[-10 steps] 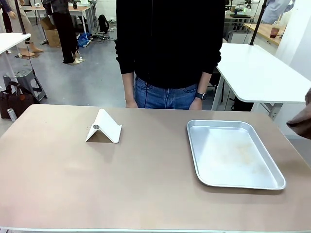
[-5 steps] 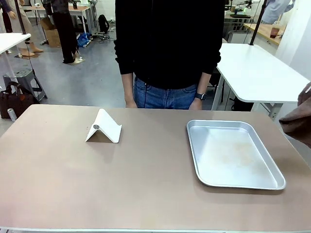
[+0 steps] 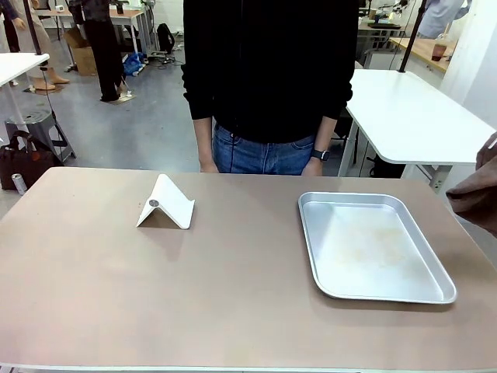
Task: Clean the surface of the table.
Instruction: Return the Lint Roller and towel to their original positions.
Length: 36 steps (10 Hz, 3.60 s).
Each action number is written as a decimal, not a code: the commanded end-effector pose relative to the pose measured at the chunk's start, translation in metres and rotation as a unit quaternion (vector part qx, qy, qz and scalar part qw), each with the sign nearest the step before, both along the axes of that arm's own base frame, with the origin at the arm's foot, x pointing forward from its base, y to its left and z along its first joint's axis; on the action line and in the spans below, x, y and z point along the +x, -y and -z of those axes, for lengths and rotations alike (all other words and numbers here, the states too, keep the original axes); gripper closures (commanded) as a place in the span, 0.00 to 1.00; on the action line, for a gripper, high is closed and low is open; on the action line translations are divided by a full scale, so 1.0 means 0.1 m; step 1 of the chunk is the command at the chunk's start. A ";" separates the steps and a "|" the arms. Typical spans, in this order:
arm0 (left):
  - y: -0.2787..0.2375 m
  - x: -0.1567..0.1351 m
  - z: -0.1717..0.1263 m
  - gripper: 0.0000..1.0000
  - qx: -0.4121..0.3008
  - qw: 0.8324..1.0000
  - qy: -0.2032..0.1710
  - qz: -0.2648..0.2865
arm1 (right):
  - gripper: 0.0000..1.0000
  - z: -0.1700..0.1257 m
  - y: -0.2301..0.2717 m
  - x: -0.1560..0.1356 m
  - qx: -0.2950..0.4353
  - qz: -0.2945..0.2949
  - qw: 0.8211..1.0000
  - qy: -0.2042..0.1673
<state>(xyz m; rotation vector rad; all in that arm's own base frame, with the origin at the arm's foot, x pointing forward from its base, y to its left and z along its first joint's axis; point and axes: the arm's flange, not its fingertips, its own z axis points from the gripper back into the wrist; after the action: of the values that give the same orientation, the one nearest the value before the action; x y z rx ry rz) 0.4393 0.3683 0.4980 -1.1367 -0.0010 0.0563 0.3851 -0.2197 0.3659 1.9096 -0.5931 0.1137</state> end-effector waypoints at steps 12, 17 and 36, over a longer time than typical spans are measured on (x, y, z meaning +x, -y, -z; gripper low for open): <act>0.68 -0.05 -0.36 0.78 -0.008 0.995 0.021 0.093 | 0.95 -0.27 -0.43 0.10 -0.060 -0.037 0.997 0.038; 2.04 -0.32 -0.57 0.78 -0.014 0.981 0.055 0.186 | 0.95 -0.72 -1.79 0.57 -0.192 -0.220 0.954 0.073; 3.62 0.02 -0.29 0.78 0.113 0.979 0.117 0.123 | 0.95 -0.69 -4.37 1.49 -0.410 -0.309 0.832 0.209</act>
<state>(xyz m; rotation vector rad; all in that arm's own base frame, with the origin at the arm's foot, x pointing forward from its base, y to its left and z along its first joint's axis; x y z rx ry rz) 0.4324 0.0018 0.5235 -0.9368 -0.0746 -0.3126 0.5184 0.2075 0.4402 1.1763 -0.1294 1.0487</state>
